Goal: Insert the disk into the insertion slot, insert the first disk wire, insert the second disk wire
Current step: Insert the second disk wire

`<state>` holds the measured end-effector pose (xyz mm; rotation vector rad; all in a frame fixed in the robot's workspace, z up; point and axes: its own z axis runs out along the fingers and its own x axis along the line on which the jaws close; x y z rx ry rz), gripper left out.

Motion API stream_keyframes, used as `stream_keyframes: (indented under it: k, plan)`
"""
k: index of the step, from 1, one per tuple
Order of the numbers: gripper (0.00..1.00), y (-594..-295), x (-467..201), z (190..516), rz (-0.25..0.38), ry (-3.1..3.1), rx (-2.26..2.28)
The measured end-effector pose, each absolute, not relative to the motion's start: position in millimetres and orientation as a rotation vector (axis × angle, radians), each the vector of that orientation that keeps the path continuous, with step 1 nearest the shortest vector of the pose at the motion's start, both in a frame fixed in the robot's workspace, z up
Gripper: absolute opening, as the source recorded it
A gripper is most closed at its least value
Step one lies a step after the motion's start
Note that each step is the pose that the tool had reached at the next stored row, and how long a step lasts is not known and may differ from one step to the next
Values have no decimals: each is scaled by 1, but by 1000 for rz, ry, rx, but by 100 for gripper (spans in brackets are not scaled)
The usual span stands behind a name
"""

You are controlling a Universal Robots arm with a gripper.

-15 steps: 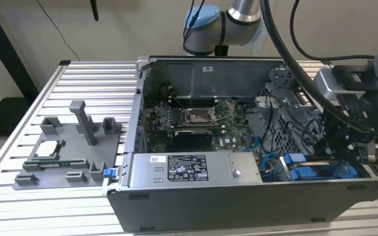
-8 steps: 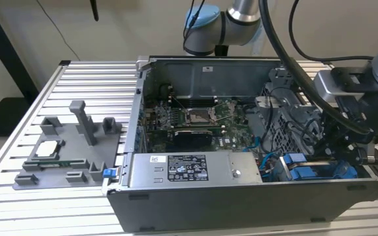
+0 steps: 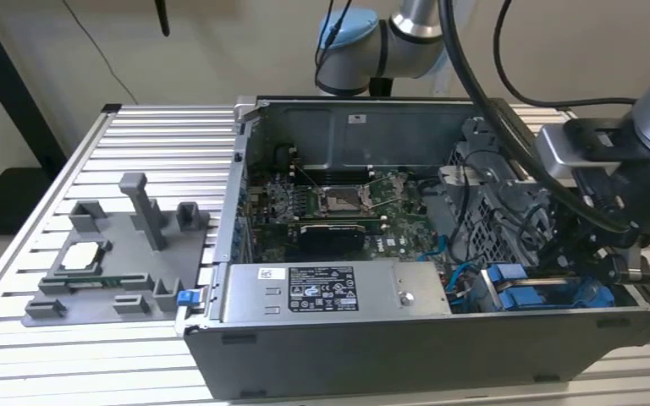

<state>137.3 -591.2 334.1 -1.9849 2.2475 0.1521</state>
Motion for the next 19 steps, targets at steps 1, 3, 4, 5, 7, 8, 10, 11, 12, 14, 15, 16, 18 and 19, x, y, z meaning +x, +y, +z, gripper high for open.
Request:
stream_keyframes:
  k: [1,3,4,5,7,8,10,11,12,14,15,16,18,19]
  plan:
    - [0,-591,137,333,152,2246,-1986]
    - [0,-591,137,330,152,2242,-1987]
    - [100,-591,137,329,154,2240,-1987]
    - [100,-591,137,329,153,2239,-1989]
    - [100,-591,137,333,153,2238,-1991]
    - [100,-591,137,338,153,2237,-1991]
    - [100,-591,137,347,153,2237,-1992]
    - [100,-591,137,352,152,2238,-1992]
    - [100,-591,137,356,152,2238,-1992]
    - [100,-591,137,365,152,2238,-1992]
    - [100,-591,137,370,152,2238,-1992]
    - [100,-591,137,374,152,2238,-1992]
    - [100,-591,137,384,152,2238,-1992]
    - [100,-591,137,388,152,2238,-1992]
